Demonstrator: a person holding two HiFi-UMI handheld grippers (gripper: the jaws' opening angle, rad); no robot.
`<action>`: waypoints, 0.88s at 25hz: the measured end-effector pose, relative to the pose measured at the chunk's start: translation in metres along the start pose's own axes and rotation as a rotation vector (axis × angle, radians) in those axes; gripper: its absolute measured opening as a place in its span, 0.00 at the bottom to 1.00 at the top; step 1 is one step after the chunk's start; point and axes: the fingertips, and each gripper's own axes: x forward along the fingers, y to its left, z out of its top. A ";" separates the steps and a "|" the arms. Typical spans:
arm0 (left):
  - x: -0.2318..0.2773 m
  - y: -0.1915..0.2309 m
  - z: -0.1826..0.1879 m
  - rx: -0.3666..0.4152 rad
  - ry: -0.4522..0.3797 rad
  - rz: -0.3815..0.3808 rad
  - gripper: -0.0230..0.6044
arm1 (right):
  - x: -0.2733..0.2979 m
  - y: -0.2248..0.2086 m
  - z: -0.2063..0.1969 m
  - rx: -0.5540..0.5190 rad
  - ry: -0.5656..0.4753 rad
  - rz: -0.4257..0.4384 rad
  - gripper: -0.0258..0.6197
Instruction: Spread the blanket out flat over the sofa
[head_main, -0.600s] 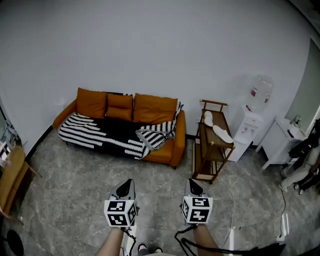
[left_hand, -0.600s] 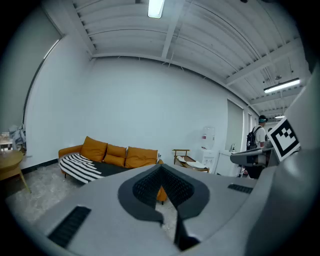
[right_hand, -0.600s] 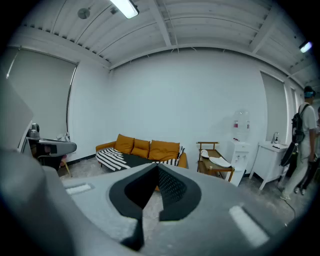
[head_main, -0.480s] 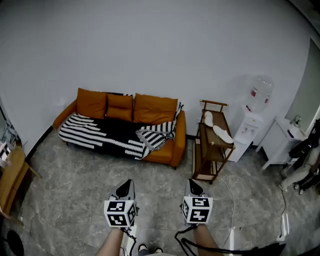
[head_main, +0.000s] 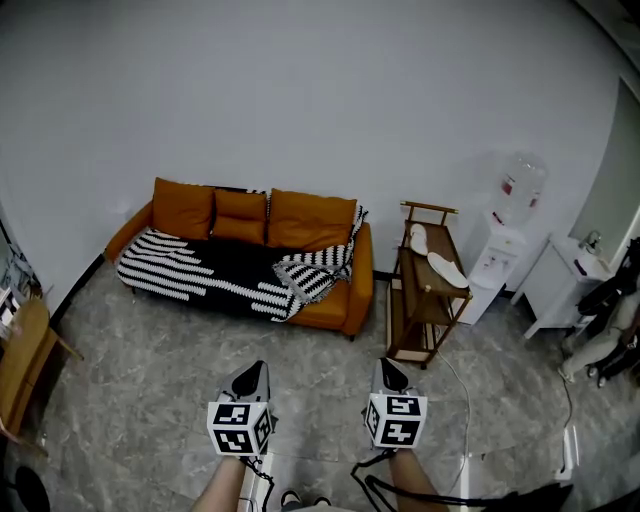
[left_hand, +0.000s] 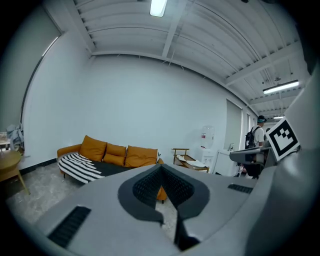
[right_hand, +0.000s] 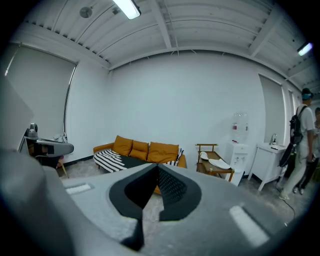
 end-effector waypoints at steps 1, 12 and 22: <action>0.001 0.003 0.001 0.003 0.002 -0.004 0.04 | 0.002 0.001 0.001 0.001 0.004 -0.006 0.05; 0.023 0.036 0.004 -0.020 0.010 -0.006 0.04 | 0.023 -0.002 -0.008 0.046 0.043 -0.066 0.05; 0.078 0.053 0.012 -0.030 0.018 0.014 0.04 | 0.083 -0.015 -0.003 0.066 0.051 -0.057 0.05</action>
